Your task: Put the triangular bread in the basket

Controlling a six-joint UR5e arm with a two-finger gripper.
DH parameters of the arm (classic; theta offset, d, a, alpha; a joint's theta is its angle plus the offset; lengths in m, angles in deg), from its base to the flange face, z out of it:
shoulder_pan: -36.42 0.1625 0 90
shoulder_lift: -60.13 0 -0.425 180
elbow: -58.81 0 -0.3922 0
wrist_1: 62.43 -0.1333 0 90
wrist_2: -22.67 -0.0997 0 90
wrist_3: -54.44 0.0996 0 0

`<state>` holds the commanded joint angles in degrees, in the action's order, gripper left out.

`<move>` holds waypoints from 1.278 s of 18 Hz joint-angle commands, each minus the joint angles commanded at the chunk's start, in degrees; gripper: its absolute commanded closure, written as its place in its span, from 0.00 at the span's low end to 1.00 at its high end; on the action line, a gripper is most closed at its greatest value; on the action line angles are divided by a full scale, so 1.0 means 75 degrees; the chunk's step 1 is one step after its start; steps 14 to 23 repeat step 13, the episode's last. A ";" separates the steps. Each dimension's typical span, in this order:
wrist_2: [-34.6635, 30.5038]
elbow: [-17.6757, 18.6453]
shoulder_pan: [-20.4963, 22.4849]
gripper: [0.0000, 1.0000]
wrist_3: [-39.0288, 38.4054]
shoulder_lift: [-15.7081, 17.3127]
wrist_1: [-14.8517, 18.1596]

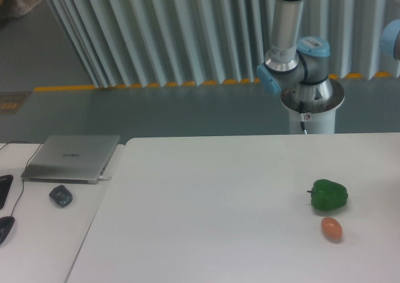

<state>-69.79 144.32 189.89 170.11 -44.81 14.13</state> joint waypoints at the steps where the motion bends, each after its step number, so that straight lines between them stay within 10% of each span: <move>1: 0.0011 -0.0011 -0.0141 0.00 -0.0001 -0.0011 -0.0023; 23: 0.0199 -0.0023 -0.0236 0.00 -0.0024 -0.0047 -0.0012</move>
